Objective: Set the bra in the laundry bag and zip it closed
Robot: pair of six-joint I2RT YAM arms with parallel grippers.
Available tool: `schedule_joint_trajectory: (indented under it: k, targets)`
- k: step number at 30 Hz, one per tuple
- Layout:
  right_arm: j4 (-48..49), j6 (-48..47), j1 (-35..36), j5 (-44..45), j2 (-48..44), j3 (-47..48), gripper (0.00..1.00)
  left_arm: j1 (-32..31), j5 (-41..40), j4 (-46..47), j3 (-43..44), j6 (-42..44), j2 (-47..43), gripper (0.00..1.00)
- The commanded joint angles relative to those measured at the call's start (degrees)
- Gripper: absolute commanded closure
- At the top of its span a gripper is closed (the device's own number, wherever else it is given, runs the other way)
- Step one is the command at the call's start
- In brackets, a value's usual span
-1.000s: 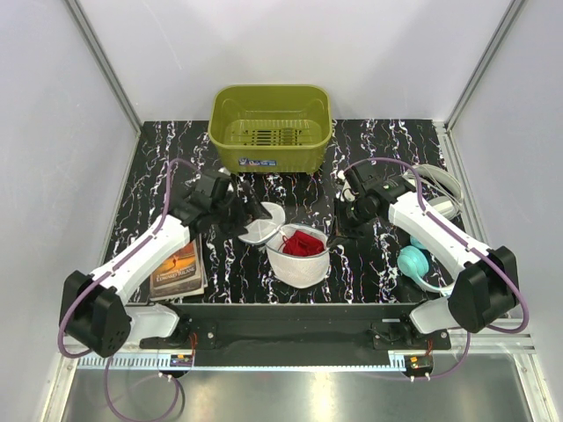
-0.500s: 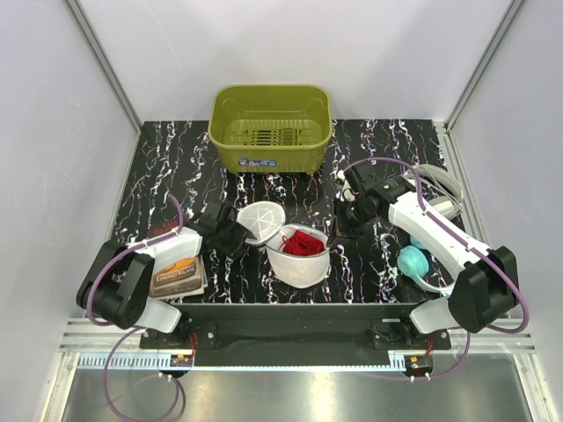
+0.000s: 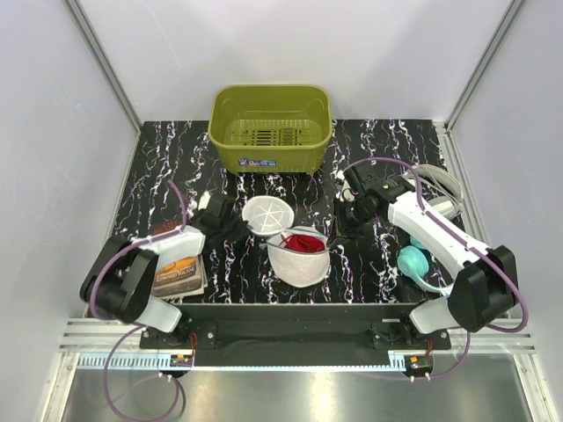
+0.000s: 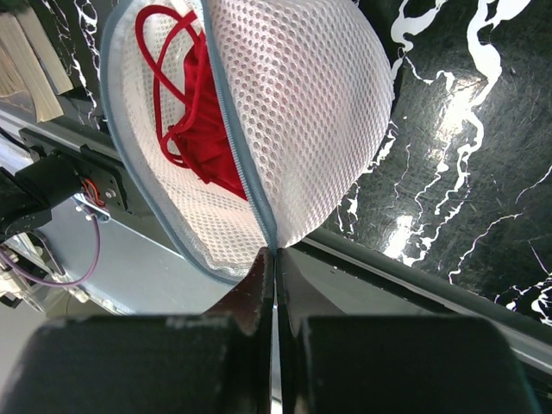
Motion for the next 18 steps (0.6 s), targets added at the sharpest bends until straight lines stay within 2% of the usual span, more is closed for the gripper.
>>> schedule_joint_trajectory:
  k: [1, 3, 4, 5, 7, 10, 18]
  targets:
    - [-0.29, -1.39, 0.3, 1.08, 1.87, 2.5, 1.0, -2.33, -11.0, -2.64, 2.09, 13.37, -13.81, 1.0]
    - [-0.29, -1.48, 0.3, 1.34, 3.44, 3.37, 1.0, -5.31, -17.4, -6.17, 3.23, 17.51, -18.76, 1.0]
    - [-0.29, -1.48, 0.3, 1.34, 4.06, 3.73, 1.0, -6.81, -20.04, -9.58, 5.58, 22.58, -22.7, 1.0]
    - [-0.29, -1.56, 0.3, 1.08, 4.68, 4.69, 1.0, -8.47, -26.15, -11.44, 6.83, 25.15, -24.21, 1.0]
    - [-0.29, -1.57, 0.3, 0.99, 6.79, 5.83, 1.0, -13.66, -31.55, -16.35, 10.78, 31.47, -26.94, 1.0]
    - [-0.21, -2.0, 0.3, 0.91, 10.21, 9.17, 1.0, -19.64, -39.56, -21.2, 13.6, 36.58, -27.83, 1.0]
    - [-0.64, -2.18, -1.19, -1.64, 19.62, 18.23, 1.0, -36.33, -58.19, -24.2, 16.06, 50.3, -26.08, 1.0]
